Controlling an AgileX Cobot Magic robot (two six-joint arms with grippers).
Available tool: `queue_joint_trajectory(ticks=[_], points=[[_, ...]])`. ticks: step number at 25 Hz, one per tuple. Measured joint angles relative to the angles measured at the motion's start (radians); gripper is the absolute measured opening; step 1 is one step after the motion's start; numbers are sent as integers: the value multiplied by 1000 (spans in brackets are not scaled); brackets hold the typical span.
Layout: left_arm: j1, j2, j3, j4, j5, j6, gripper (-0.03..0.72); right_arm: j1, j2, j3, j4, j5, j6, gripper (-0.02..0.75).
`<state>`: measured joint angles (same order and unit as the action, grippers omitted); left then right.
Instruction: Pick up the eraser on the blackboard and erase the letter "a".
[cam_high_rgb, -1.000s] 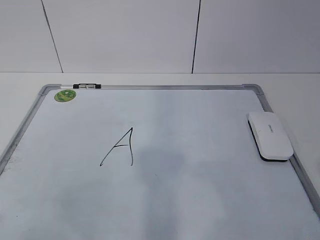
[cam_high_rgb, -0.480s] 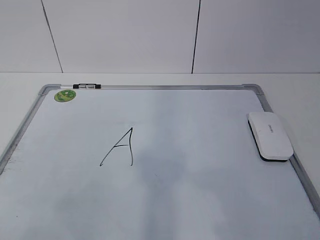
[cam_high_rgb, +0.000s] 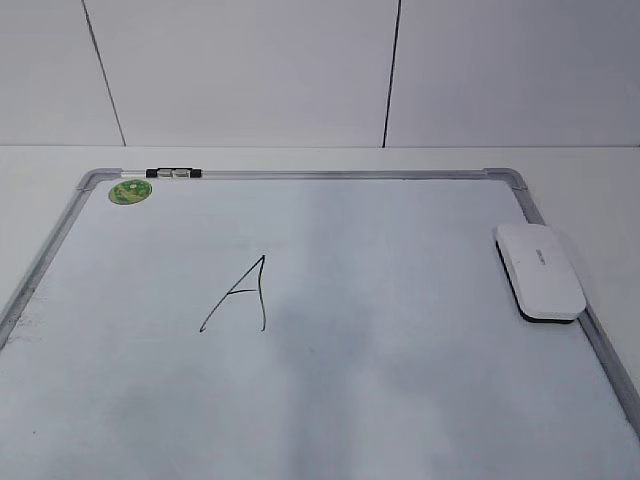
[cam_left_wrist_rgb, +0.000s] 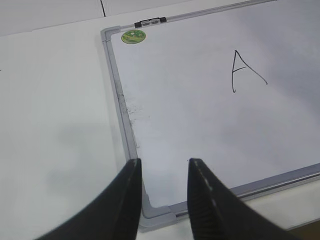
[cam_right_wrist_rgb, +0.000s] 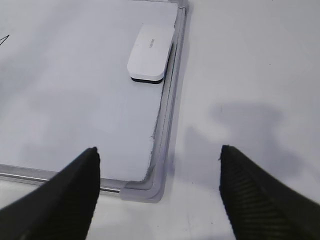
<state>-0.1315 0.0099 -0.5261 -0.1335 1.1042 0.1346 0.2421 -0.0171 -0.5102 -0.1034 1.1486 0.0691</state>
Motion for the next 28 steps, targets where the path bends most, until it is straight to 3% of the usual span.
queue_joint_trajectory(ticks=[9,16,28], points=[[-1,0,0,0,0,0,235,-10,0,0,0,0,0,593],[2,0,0,0,0,1,235,-104,0,0,-2,0,0,592],[107,0,0,0,0,1,235,-243,0,0,-3,0,0,592]])
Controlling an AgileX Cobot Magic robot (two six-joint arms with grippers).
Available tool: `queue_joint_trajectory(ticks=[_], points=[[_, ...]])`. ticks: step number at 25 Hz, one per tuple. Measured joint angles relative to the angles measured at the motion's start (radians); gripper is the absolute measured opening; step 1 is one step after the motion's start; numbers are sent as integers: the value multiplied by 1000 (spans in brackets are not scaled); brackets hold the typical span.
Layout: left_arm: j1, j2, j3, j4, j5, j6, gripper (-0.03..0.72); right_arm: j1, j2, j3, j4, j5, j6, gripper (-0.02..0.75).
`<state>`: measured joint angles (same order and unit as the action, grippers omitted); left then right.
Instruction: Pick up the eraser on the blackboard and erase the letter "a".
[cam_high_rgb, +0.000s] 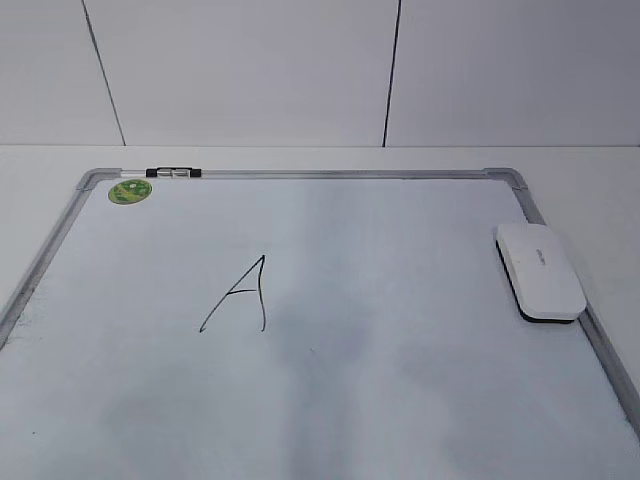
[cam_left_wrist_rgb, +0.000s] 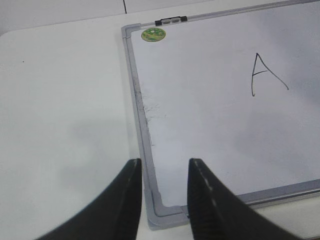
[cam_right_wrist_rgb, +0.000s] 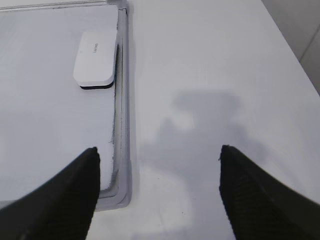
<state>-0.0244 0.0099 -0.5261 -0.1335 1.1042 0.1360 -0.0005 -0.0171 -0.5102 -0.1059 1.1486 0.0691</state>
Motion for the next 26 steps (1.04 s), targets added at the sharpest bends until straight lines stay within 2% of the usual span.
queue_joint_trajectory(ticks=[6,26], points=[[27,0,0,0,0,0,235,-39,0,0,-2,0,0,592],[27,0,0,0,0,0,235,-39,0,0,-2,0,2,592]])
